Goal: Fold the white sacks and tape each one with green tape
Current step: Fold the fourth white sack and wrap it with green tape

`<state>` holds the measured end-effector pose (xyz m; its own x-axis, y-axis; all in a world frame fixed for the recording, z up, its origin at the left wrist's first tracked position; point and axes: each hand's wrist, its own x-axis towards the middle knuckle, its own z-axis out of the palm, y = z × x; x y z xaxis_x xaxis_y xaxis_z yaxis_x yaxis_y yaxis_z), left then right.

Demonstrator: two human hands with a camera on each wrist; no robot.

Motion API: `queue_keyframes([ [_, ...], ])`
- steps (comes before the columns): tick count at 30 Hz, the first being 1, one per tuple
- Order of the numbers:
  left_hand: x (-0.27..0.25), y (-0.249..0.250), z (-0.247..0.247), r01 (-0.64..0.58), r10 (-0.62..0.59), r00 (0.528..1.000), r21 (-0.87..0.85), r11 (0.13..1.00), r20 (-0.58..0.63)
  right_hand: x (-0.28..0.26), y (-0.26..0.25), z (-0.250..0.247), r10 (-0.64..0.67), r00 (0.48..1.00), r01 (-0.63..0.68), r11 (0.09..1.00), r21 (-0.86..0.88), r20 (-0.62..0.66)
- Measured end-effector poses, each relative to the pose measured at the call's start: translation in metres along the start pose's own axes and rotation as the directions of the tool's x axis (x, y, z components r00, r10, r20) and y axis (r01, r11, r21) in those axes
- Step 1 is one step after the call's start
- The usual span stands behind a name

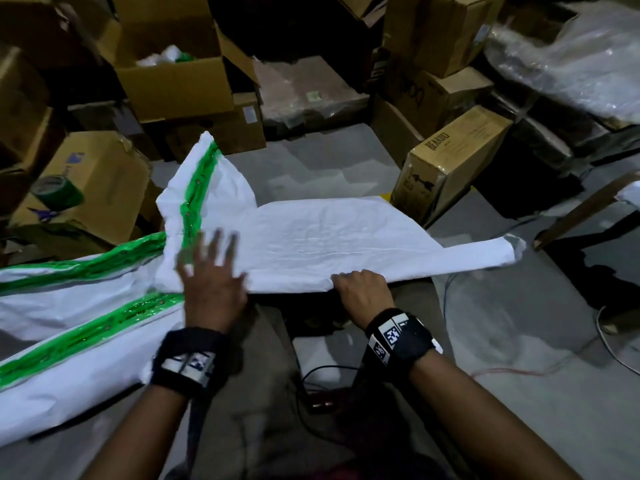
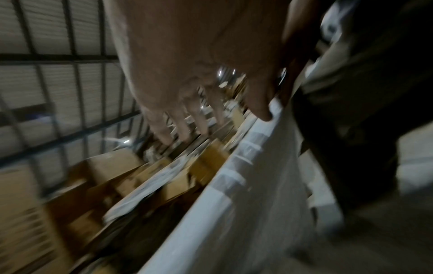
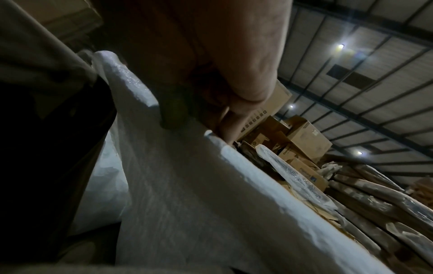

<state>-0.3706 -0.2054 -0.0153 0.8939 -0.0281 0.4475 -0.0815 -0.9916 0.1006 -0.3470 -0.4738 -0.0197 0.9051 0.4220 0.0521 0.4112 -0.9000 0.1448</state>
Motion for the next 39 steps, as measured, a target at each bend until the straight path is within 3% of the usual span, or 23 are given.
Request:
queue_keyframes([
  [2,-0.002,0.047,0.011,-0.331,0.336,0.933,-0.057,0.942,0.127,0.001,-0.001,-0.007,-0.016,0.998,0.017,1.000,0.020,-0.052],
  [3,-0.002,0.066,0.018,-0.413,0.419,0.888,-0.073,0.908,0.188,0.001,0.000,-0.010,-0.027,0.996,0.029,0.999,0.025,-0.084],
  [6,0.012,0.092,0.028,-0.451,0.436,0.848,-0.022,0.892,0.301,0.003,0.009,-0.014,-0.038,0.991,0.046,0.998,0.053,-0.126],
  [12,0.038,0.079,0.035,-0.554,0.550,0.819,-0.020,0.832,0.163,0.002,0.065,-0.005,-0.124,0.988,0.141,0.963,0.228,-0.088],
  [17,0.034,0.053,0.045,-0.581,0.581,0.814,0.011,0.814,0.019,-0.018,0.129,0.023,-0.131,0.989,0.142,0.960,0.241,-0.063],
  [22,0.026,0.005,0.062,-0.614,0.625,0.778,-0.132,0.778,0.063,-0.053,0.151,0.044,-0.129,0.934,0.187,0.971,0.149,-0.332],
  [25,0.023,-0.029,0.060,-0.591,0.599,0.795,-0.101,0.800,0.094,-0.054,0.148,0.054,-0.070,0.908,0.151,0.974,0.169,-0.412],
  [29,0.009,-0.067,0.060,-0.467,0.486,0.865,-0.158,0.870,0.121,-0.061,0.155,0.062,-0.011,0.863,0.112,0.979,0.169,-0.505],
  [31,-0.001,-0.075,0.062,-0.352,0.387,0.906,-0.206,0.913,0.169,-0.066,0.163,0.062,0.047,0.856,0.072,0.975,0.209,-0.515],
  [33,-0.008,-0.072,0.056,-0.138,0.192,0.958,-0.244,0.960,0.213,-0.070,0.175,0.063,0.090,0.878,0.030,0.970,0.242,-0.469],
  [35,-0.008,-0.066,0.047,-0.023,0.085,0.971,-0.271,0.962,0.222,-0.072,0.185,0.065,0.124,0.901,-0.011,0.965,0.263,-0.417],
  [39,0.013,-0.056,0.028,0.093,0.027,0.950,-0.366,0.926,0.310,-0.069,0.196,0.067,0.210,0.909,-0.114,0.956,0.269,-0.361],
])
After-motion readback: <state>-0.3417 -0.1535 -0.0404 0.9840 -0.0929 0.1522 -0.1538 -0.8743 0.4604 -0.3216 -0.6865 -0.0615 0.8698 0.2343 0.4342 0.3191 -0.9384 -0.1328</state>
